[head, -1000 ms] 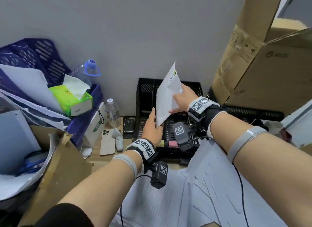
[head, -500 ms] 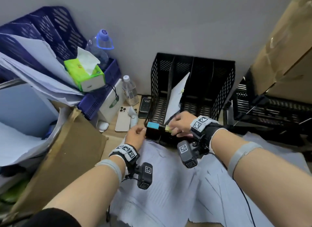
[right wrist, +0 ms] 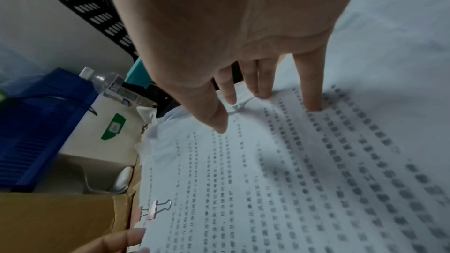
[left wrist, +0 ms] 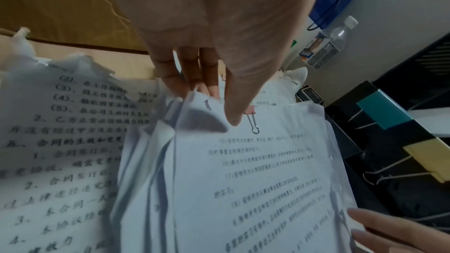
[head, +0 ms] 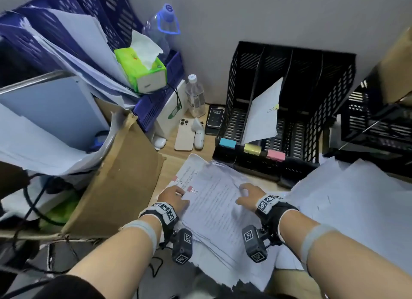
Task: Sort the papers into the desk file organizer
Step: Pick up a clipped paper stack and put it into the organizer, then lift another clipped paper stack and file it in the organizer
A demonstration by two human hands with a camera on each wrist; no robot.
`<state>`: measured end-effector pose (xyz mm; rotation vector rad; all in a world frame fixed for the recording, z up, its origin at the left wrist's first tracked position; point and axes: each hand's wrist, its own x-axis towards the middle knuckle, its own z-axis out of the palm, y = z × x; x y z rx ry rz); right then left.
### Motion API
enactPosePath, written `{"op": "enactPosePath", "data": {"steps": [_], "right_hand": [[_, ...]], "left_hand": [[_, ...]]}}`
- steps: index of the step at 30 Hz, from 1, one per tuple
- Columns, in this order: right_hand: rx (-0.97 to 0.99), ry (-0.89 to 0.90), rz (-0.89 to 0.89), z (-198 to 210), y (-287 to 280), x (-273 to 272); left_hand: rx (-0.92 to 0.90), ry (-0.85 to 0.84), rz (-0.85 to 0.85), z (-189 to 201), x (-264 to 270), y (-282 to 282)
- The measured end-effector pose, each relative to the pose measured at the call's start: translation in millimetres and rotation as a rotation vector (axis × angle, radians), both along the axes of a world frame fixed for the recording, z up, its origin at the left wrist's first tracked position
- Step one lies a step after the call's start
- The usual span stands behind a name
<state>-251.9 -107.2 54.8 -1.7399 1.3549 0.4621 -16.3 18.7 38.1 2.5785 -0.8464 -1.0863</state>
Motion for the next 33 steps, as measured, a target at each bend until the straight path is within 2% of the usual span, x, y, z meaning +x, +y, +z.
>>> {"op": "enactPosePath", "data": {"steps": [4, 8, 13, 19, 22, 25, 27, 30, 33], "right_hand": [[0.007, -0.098, -0.193, -1.0, 13.3, -2.5], [-0.041, -0.138, -0.309, 0.3, 27.1, -2.0], [-0.158, -0.169, -0.406, 16.5, 40.4, -4.1], [-0.365, -0.266, -0.471, 57.2, 38.6, -17.8], [-0.361, -0.297, -0.503, 69.7, 37.3, -33.0], [-0.348, -0.226, -0.539, 74.6, 41.2, -50.3], [-0.318, -0.204, -0.623, 75.7, 47.8, -61.1], [-0.258, -0.217, -0.723, 75.0, 55.5, -76.8], [-0.227, -0.218, -0.812, 74.7, 60.2, -88.3]], "left_hand": [[-0.126, 0.025, -0.002, -1.4, -1.4, 5.0], [-0.227, 0.105, -0.036, -0.4, -5.2, 5.3], [-0.283, 0.132, -0.198, 9.2, -2.9, -1.7], [-0.498, 0.196, -0.331, 55.9, -13.1, -31.0], [-0.556, 0.261, -0.377, 82.1, -25.0, -46.7], [-0.610, 0.303, -0.383, 94.6, -38.0, -60.0], [-0.582, 0.364, -0.336, 95.9, -46.8, -65.0], [-0.400, 0.599, -0.228, 85.8, -61.1, -67.0], [-0.311, 0.574, -0.287, 71.4, -72.7, -64.8]]}}
